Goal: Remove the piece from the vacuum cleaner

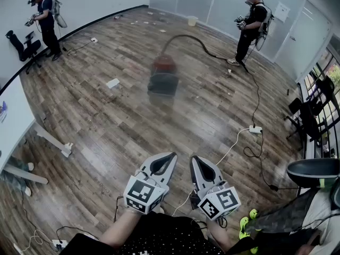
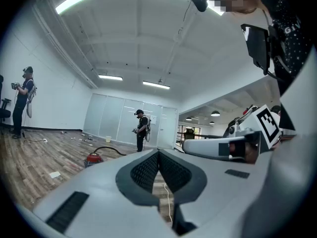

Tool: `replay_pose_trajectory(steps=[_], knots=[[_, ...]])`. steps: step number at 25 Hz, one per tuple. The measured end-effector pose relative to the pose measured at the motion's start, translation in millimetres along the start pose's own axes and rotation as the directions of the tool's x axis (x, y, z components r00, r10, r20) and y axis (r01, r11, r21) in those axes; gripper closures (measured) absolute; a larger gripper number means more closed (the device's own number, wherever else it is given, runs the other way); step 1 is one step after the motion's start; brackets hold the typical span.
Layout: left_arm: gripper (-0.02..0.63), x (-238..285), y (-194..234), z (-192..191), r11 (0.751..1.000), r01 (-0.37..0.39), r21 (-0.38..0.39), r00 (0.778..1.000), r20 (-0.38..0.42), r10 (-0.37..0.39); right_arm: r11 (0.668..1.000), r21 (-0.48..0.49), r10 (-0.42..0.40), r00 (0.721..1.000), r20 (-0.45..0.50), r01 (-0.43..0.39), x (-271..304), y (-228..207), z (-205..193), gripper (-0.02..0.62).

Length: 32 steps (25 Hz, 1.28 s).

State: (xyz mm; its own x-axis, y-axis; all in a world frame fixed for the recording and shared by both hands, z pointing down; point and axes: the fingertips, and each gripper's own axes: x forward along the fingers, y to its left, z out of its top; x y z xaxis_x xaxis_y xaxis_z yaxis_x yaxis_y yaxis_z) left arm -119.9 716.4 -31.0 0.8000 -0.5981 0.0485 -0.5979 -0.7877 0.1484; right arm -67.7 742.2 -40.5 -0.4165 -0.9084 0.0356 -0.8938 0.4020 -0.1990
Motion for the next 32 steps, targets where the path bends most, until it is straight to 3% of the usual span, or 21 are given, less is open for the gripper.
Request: replay_pose_trajectory(steps=[9,23,32], knots=[[0.597,54,30,-5,1.0,0.02,-0.002,1.0,-0.008,-0.02,0.999,0.032,-0.013,1.0,0.003,0.013,38,-49,3,0.584],[0.597,207,155,42,0.997,0.078,0.002,0.997,0.005,-0.078,1.0,0.008,-0.014,1.0,0.022,0.014,199,-158,51,0.584],[0.597,264,202,48,0.996,0.089,0.003,0.996,-0.009,-0.089,1.0,0.024,-0.014,1.0,0.015,0.013,266,-206,53,0.584]])
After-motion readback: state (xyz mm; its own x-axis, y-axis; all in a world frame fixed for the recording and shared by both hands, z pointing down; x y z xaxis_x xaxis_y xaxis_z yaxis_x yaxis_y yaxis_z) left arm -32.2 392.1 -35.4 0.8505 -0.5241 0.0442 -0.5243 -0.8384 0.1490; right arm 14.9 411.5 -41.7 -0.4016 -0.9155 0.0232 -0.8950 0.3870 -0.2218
